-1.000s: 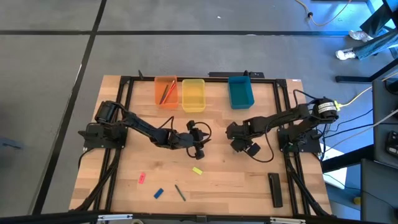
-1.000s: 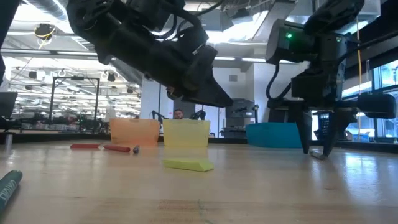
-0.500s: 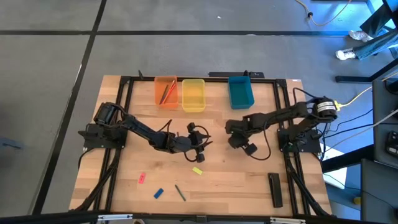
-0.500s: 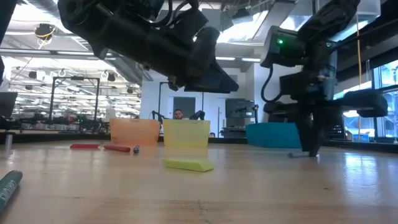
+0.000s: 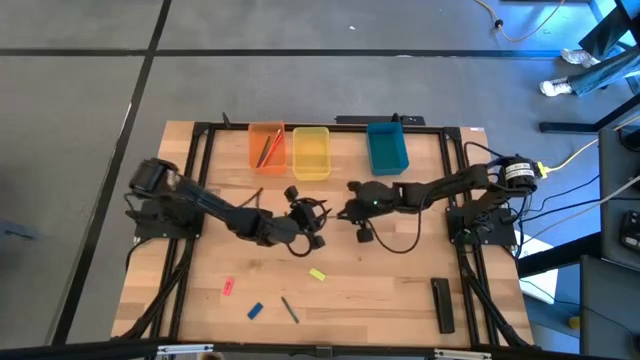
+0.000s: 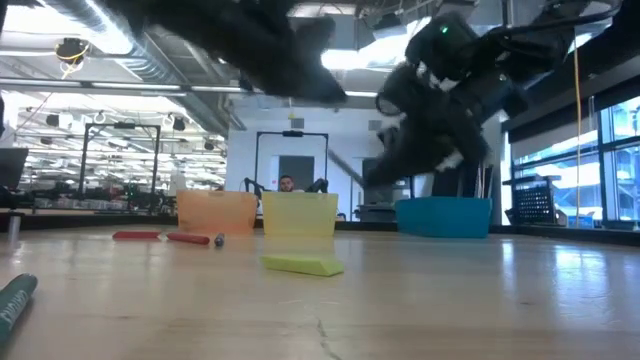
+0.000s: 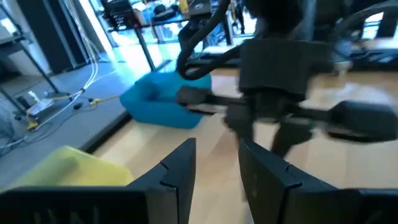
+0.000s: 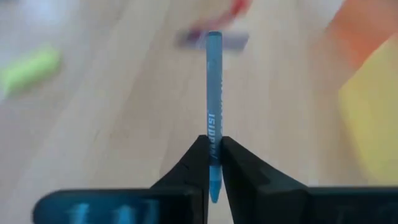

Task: Sort crayons/erasers/pens/pencils in bins
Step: Put the gray crayon into the yellow bin

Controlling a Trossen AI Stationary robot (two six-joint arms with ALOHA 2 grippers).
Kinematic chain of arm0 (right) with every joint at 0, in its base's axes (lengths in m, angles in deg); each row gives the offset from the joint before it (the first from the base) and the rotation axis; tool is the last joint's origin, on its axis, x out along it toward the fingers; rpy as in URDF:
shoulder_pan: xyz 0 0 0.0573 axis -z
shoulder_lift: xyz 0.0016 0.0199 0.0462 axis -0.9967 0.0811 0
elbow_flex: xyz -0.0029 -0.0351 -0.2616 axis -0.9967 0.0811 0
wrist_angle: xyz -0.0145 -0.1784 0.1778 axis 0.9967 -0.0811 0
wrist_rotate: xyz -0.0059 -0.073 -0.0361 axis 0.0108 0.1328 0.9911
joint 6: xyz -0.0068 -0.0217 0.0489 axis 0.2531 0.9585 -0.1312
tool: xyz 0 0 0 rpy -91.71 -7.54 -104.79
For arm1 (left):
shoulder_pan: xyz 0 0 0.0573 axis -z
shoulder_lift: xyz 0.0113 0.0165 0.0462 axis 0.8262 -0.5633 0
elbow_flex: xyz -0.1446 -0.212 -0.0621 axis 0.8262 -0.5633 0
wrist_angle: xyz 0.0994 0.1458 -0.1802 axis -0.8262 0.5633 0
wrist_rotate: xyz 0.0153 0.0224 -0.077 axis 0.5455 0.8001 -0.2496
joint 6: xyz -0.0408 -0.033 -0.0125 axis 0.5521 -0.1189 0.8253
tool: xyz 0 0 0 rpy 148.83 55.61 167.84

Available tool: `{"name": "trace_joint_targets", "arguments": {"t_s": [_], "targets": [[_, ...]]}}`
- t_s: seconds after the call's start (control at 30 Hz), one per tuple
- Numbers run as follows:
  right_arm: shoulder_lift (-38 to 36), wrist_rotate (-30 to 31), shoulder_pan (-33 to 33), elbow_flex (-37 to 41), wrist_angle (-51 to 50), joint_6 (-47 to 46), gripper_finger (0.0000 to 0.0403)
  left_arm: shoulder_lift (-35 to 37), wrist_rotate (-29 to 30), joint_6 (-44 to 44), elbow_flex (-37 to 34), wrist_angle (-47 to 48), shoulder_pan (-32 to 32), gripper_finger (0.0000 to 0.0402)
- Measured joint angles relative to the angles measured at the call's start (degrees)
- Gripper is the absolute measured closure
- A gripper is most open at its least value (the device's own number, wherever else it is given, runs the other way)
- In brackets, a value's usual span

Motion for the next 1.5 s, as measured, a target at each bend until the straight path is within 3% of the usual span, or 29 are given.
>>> {"name": "trace_joint_targets", "arguments": {"t_s": [0.23, 0.37, 0.47, 0.57, 0.87, 1.07, 1.5], "targets": [[-0.11, -0.26, -0.01, 5.48, 29.27, -2.09, 0.0360, 15.17, -0.27, 0.32, 0.11, 11.21, 1.76, 0.0288], [-0.15, -0.52, 0.16, 7.01, 38.40, -1.99, 0.0360, 16.60, -8.43, -1.83, 0.09, 11.78, 1.17, 0.0288], [-0.17, -3.91, 0.18, 7.11, 42.47, -1.91, 0.0360, 16.31, -9.65, -2.49, 0.04, 11.76, 0.31, 0.0288], [-0.20, -6.32, 0.12, 6.88, 43.60, -1.83, 0.0360, 15.68, -11.23, -1.52, -0.02, 12.07, -1.05, 0.0288], [-0.22, -7.07, 0.14, 6.82, 45.19, -1.80, 0.0359, 15.75, -31.82, -1.08, 0.00, 11.55, -4.79, 0.0288], [-0.24, -7.38, -0.39, 6.79, 45.14, -1.74, 0.0359, 15.75, -29.58, 0.49, 0.00, 9.86, -6.62, 0.0288], [-0.33, -7.44, -0.86, 6.75, 45.21, -1.64, 0.0359, 15.43, -30.40, -0.45, 0.00, 7.12, -7.29, 0.0302]]}}
